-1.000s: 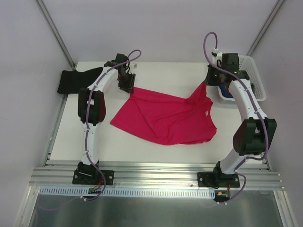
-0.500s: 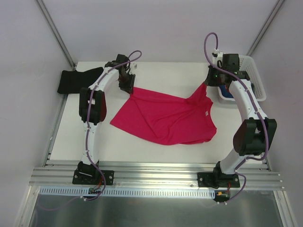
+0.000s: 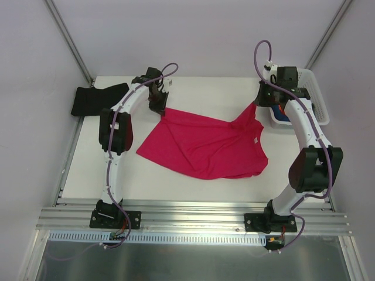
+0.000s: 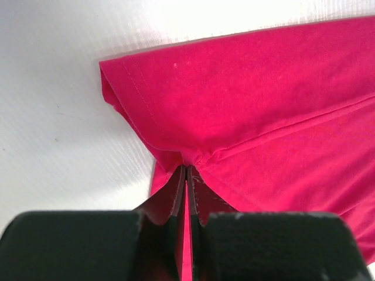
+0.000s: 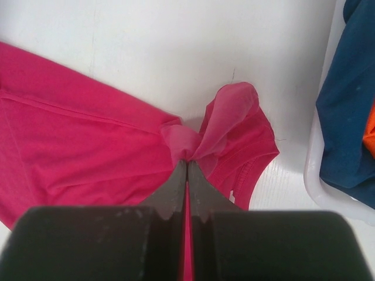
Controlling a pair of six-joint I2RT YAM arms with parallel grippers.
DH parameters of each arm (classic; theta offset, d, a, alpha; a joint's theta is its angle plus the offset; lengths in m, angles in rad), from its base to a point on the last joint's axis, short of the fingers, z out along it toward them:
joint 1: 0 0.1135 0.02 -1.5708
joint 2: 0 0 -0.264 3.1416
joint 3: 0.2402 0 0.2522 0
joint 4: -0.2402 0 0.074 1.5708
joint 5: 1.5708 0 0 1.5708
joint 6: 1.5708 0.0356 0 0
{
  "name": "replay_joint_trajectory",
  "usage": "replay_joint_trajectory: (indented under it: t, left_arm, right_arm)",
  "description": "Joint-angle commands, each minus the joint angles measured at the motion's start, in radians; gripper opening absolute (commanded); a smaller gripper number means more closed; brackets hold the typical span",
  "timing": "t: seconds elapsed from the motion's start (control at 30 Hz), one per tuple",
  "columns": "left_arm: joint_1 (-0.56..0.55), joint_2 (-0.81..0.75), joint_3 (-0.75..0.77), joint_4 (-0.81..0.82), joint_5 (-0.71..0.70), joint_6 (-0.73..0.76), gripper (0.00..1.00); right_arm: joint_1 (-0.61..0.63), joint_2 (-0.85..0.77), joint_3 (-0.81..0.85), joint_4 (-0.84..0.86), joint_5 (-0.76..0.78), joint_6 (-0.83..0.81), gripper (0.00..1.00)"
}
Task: Fold and stack the t-shirts
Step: Flatten the tshirt out
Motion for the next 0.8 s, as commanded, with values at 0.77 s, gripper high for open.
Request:
replay_joint_trajectory:
  t: [0.77]
  left_arm:
    - [0.064,-0.525,0.051,-0.013,-0.135,0.139,0.0]
  right_arm:
    - [-0.11,-0.229,0.265,-0.089,0.055,-0.092,0.01]
